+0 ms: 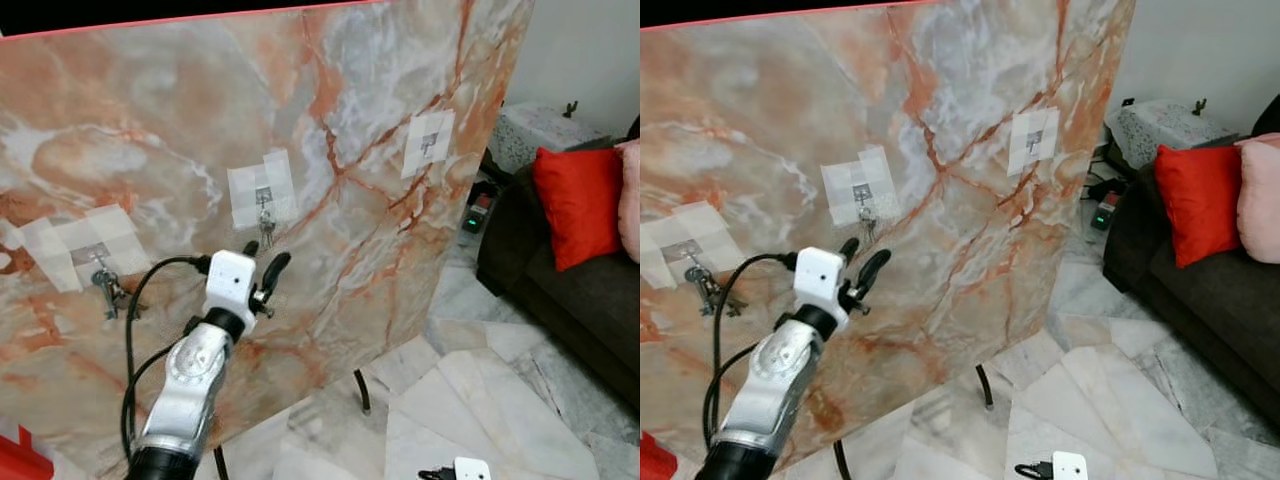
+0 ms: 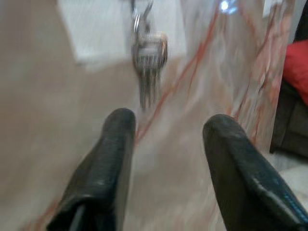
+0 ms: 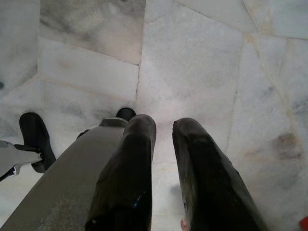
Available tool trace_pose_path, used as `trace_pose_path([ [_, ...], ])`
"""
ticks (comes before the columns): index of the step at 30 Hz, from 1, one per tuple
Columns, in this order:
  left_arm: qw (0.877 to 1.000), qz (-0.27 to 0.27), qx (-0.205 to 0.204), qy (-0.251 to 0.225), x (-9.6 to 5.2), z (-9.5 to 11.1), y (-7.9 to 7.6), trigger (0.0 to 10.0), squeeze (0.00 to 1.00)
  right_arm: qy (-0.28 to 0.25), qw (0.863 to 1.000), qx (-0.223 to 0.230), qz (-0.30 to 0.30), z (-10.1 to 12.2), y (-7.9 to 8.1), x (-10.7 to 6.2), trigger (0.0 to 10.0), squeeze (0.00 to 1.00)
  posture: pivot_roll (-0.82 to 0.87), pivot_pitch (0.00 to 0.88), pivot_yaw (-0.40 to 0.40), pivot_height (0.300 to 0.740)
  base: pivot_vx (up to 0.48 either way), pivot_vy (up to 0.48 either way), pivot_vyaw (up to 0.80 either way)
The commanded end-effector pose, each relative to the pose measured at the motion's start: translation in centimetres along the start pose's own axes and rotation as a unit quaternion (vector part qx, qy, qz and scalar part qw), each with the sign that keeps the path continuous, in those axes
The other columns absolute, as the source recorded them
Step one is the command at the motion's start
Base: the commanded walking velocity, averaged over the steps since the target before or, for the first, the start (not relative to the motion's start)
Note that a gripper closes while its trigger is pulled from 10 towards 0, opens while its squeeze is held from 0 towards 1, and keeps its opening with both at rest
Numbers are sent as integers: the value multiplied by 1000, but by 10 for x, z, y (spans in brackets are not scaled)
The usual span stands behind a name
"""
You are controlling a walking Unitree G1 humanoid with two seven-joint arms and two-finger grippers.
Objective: Hang keys on a hook
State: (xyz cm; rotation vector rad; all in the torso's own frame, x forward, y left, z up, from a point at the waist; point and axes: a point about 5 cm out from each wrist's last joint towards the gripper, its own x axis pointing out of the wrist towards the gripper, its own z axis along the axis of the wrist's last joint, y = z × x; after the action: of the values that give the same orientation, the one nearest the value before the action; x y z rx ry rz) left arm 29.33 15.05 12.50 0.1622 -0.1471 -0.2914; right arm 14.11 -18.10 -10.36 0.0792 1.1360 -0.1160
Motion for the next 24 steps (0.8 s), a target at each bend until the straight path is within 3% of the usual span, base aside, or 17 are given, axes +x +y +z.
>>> trace_pose_path([
  [1,1000,0,6,11,-5,-2,1,10000,1000,1,1000,-2,-3,0,-3,0,10000,0,-2,0,-72,740,0,0,0],
  [5,1000,6,6,26,-13,-9,4,10000,945,1,1000,-2,-3,0,-3,0,10000,0,-2,0,-72,740,0,0,0],
  [6,999,12,5,40,-19,-16,7,10000,200,1,1000,-2,-3,0,-3,0,10000,0,3,0,-72,740,0,0,0],
  [7,998,19,3,55,-26,-26,10,10000,0,1,1000,-3,-3,1,-3,0,10000,0,7,0,-73,740,0,0,0],
  [10,989,43,-2,142,-54,-70,21,10000,0,2,1000,-6,-1,1,-2,0,10000,0,9,0,-72,740,0,0,0],
  [11,980,46,-8,195,-70,-92,23,10000,0,1,1000,-6,0,1,-2,0,10000,0,6,0,-71,740,0,0,0],
  [13,976,47,-14,212,-76,-100,23,10000,0,1,1000,-5,0,1,-2,0,10000,0,6,0,-71,740,0,0,0],
  [14,969,44,-15,243,-87,-112,22,10000,0,1,1000,-5,0,0,-2,0,10000,0,2,0,-65,740,0,0,0],
  [15,952,42,-29,301,-106,-133,17,10000,0,1,1000,-4,-1,0,-2,0,10000,0,5,0,-64,740,0,0,0],
  [16,943,38,-32,328,-115,-142,14,10000,0,1,1000,-4,-2,0,-2,0,10000,0,9,0,-65,740,0,0,0],
  [17,943,38,-32,328,-115,-142,14,10000,0,1,1000,-4,-2,0,-2,0,10000,0,9,0,-65,740,0,0,0],
  [18,931,32,-34,362,-125,-154,9,10000,0,1,1000,-6,-2,0,-2,0,10000,0,18,0,-69,740,0,0,0],
  [19,909,47,-53,411,-139,-167,5,10000,0,1,1000,-9,-1,0,-2,0,10000,0,19,0,-67,740,0,0,0],
  [20,909,47,-53,411,-139,-167,5,10000,0,1,1000,-9,-1,0,-2,0,10000,0,19,0,-67,740,0,0,0],
  [21,882,63,-71,462,-157,-180,1,10000,0,0,1000,-5,2,0,0,0,10000,0,7,0,-61,740,0,0,0],
  [24,854,74,-79,509,-176,-189,-3,10000,0,-2,1000,-3,3,0,0,0,10000,0,-7,0,-55,740,0,0,0],
])
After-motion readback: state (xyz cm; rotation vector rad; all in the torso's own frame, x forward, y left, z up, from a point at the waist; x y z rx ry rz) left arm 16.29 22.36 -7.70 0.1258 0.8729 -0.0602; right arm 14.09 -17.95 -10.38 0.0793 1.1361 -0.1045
